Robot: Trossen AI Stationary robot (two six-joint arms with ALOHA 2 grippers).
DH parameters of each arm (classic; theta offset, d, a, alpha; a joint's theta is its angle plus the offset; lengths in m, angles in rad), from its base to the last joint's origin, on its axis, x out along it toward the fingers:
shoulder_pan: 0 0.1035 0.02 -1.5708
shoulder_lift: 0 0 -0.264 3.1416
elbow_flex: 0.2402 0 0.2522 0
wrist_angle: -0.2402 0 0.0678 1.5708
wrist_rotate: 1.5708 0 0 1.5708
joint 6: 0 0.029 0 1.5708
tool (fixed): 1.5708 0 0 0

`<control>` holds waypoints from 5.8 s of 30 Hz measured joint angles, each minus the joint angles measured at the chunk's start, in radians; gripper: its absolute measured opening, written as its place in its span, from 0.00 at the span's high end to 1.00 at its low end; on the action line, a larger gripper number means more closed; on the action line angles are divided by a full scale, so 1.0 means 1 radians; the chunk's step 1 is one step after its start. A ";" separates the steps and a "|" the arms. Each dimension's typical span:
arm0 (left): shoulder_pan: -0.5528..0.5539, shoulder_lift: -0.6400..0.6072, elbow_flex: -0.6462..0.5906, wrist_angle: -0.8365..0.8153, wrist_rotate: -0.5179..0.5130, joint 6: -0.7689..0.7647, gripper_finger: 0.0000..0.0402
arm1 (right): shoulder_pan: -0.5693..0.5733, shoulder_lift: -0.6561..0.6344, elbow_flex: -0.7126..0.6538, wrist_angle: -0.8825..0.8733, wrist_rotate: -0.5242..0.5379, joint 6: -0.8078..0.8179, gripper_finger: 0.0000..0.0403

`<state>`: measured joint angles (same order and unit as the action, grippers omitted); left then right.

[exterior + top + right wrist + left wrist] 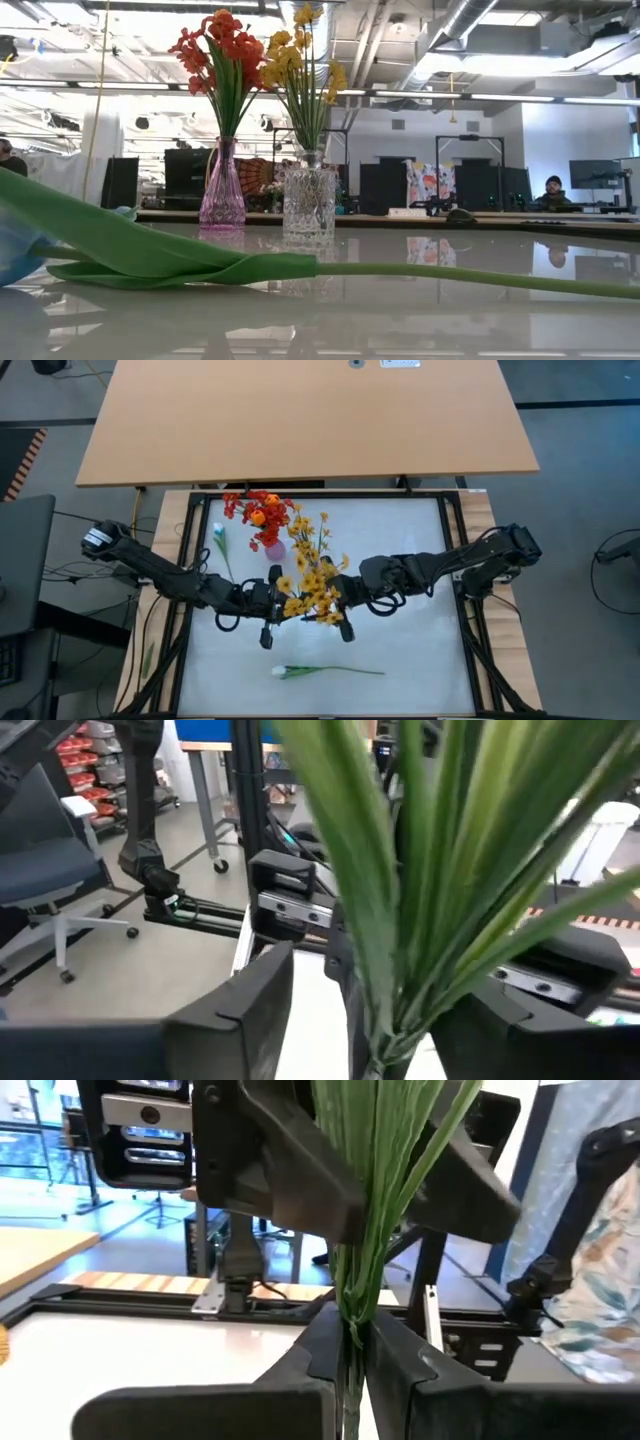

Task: Sort flowers into vase by color
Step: Put the yellow flowers into the transparent vase

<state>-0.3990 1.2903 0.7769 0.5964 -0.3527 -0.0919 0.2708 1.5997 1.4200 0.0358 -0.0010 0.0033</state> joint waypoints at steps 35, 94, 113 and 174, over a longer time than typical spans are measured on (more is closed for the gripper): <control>0.123 0.023 -0.110 -0.471 -0.153 -0.219 0.57 | -0.065 -0.131 -0.720 0.890 0.579 0.066 0.92; 0.356 0.264 -0.125 -0.190 0.054 -0.169 0.57 | -0.144 0.026 -0.660 0.685 0.556 0.164 0.85; 0.354 0.264 -0.125 -0.314 0.237 -0.186 0.57 | -0.212 -0.062 -0.396 -0.178 0.099 0.255 0.17; 0.201 -0.406 -0.125 -1.246 0.259 -0.167 0.57 | 0.097 0.087 0.467 -1.209 -0.079 0.392 0.32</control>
<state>-0.1978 0.8842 0.6521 -0.6491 -0.0937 -0.2592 0.3678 1.6869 1.8874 -1.1732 -0.0804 0.3950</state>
